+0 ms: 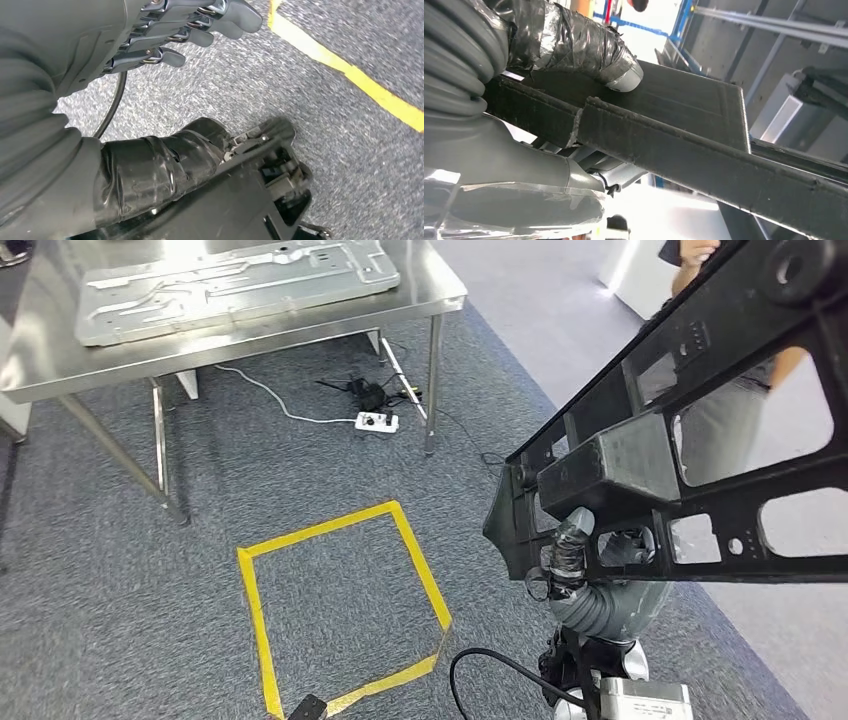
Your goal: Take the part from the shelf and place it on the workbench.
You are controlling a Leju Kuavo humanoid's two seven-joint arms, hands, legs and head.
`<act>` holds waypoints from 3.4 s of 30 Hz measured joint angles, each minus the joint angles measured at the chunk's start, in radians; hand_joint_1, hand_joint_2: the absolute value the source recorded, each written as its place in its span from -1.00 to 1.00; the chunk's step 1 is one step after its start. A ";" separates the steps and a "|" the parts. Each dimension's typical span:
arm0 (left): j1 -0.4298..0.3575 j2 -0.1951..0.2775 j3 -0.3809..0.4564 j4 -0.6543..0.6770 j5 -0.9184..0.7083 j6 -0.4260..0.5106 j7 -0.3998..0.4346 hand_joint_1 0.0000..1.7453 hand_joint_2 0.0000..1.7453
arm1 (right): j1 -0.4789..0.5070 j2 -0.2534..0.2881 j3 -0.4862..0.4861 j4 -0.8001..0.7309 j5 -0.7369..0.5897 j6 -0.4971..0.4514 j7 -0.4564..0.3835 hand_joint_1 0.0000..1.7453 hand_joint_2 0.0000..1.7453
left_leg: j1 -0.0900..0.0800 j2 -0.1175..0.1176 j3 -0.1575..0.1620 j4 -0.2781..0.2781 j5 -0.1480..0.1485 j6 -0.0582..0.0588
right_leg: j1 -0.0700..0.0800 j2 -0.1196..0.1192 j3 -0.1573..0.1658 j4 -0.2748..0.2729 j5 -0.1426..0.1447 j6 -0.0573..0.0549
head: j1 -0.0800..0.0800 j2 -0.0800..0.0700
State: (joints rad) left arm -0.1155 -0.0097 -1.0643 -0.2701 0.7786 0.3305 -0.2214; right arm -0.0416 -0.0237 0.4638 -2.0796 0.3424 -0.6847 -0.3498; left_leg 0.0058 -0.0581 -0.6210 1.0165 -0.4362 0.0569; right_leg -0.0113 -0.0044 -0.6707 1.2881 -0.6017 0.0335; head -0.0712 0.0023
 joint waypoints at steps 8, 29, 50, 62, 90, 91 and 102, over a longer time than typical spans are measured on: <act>0.001 0.000 0.000 0.000 0.005 0.001 0.003 -1.00 1.00 | -0.005 0.000 0.003 0.008 0.000 0.000 0.016 1.00 1.00 | 0.006 -0.075 -0.016 0.005 0.007 -0.035 | -0.004 0.065 0.113 -0.275 0.126 -0.023 | 0.001 0.000; 0.003 0.001 0.000 0.000 0.018 -0.007 -0.008 -1.00 1.00 | -0.040 -0.013 0.055 0.023 -0.062 0.000 -0.006 1.00 1.00 | -0.003 0.050 0.064 -0.011 -0.053 0.007 | 0.001 -0.003 -0.009 -0.018 0.013 0.005 | 0.007 0.000; 0.009 -0.001 0.000 0.000 0.016 -0.003 -0.001 -1.00 1.00 | -0.058 -0.025 0.072 0.039 -0.078 0.000 -0.018 1.00 1.00 | -0.002 0.050 -0.037 0.073 -0.037 -0.043 | 0.012 0.006 0.175 -0.278 0.080 -0.050 | 0.006 0.000; 0.009 0.002 0.000 0.000 0.017 -0.001 0.000 -1.00 1.00 | -0.065 -0.028 0.074 0.041 -0.081 0.000 -0.021 1.00 1.00 | -0.004 0.046 0.087 -0.008 -0.069 0.004 | -0.002 0.005 -0.045 0.024 -0.035 0.002 | 0.022 0.000; 0.005 0.005 0.000 0.000 0.020 0.001 0.001 -1.00 1.00 | -0.071 -0.035 0.082 0.051 -0.107 0.000 -0.016 1.00 1.00 | -0.020 0.039 0.036 -0.020 -0.011 0.016 | 0.007 0.014 0.068 -0.100 0.040 -0.015 | 0.024 0.000; 0.004 0.005 0.000 0.000 0.021 0.001 0.001 -1.00 1.00 | -0.070 -0.035 0.082 0.052 -0.105 0.000 -0.012 1.00 1.00 | -0.020 0.035 0.043 -0.020 -0.018 0.016 | 0.004 0.014 0.029 -0.044 0.016 -0.010 | 0.023 0.000; 0.006 0.004 0.000 0.000 0.030 0.002 0.000 -1.00 1.00 | -0.066 -0.041 0.083 0.068 -0.100 0.000 -0.006 1.00 1.00 | -0.005 -0.015 0.118 0.005 -0.103 -0.033 | -0.005 0.036 0.043 -0.250 0.169 -0.034 | 0.022 0.000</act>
State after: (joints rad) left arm -0.1092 -0.0052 -1.0639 -0.2704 0.8090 0.3321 -0.2214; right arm -0.1080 -0.0644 0.5471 -2.0111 0.2425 -0.6849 -0.3563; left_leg 0.0006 -0.0728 -0.5029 1.0213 -0.5397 0.0241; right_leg -0.0164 0.0317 -0.6277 1.0377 -0.4324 -0.0002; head -0.0491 0.0023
